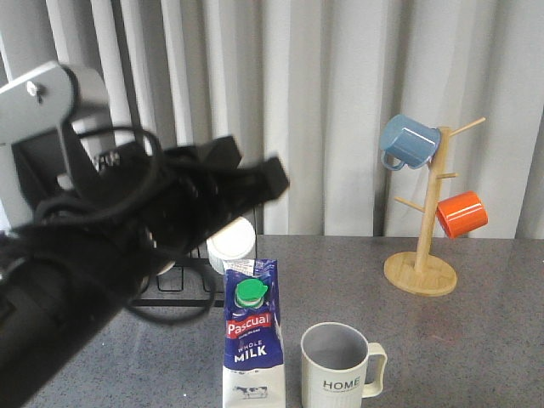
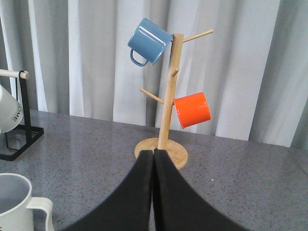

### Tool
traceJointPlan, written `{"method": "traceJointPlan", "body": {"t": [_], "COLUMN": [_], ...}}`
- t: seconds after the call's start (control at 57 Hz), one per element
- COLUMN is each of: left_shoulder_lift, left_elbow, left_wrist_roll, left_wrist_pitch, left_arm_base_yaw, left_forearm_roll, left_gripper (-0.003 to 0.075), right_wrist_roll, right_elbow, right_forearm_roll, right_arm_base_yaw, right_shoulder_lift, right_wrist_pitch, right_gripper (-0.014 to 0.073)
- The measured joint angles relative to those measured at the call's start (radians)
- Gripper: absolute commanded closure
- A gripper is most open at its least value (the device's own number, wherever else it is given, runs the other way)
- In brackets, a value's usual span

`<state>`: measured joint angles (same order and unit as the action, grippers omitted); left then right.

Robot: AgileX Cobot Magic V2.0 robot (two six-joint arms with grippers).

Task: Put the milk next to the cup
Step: 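Open the left gripper and lift it away from the carton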

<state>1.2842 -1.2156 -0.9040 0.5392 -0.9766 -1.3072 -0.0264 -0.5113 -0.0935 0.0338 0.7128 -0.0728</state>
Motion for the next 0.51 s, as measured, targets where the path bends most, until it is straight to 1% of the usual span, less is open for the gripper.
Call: {"method": "traceJointPlan", "body": {"t": [0.053,0.105,0.228,0.298,0.333,0.403,0.456,0.508], "left_shoulder_lift": [0.000,0.000,-0.006,-0.007,-0.008,-0.015,-0.036,-0.072], "left_elbow": [-0.032,-0.058,-0.095,-0.090,-0.077,-0.030,0.040,0.120], "left_wrist_roll": [0.093,0.147,0.212,0.242,0.250,0.261,0.285,0.327], "left_wrist_pitch": [-0.067,-0.157,-0.478,-0.625,-0.668,-0.702,-0.693,-0.650], "left_arm_base_yaw": [0.000,0.000,0.000,0.000,0.000,0.000,0.000,0.002], "left_forearm_roll": [0.037,0.097,0.288,0.367,0.403,0.478,0.550,0.612], "left_gripper": [0.0728,0.0728,0.0728,0.0728,0.0728,0.0728,0.0728,0.0728], "right_wrist_roll": [0.000,0.000,0.000,0.000,0.000,0.000,0.000,0.000], "right_elbow": [0.000,0.000,0.000,0.000,0.000,0.000,0.000,0.000], "right_forearm_roll": [0.000,0.000,0.000,0.000,0.000,0.000,0.000,0.000], "right_arm_base_yaw": [0.000,0.000,0.000,0.000,0.000,0.000,0.000,0.000], "right_shoulder_lift": [0.000,0.000,0.000,0.000,0.000,0.000,0.000,0.000], "right_wrist_pitch": [0.000,0.000,0.000,0.000,0.000,0.001,0.001,0.001], "right_gripper": [0.0601,0.0601,0.0601,0.0601,0.0601,0.0601,0.0601,0.0601]}}
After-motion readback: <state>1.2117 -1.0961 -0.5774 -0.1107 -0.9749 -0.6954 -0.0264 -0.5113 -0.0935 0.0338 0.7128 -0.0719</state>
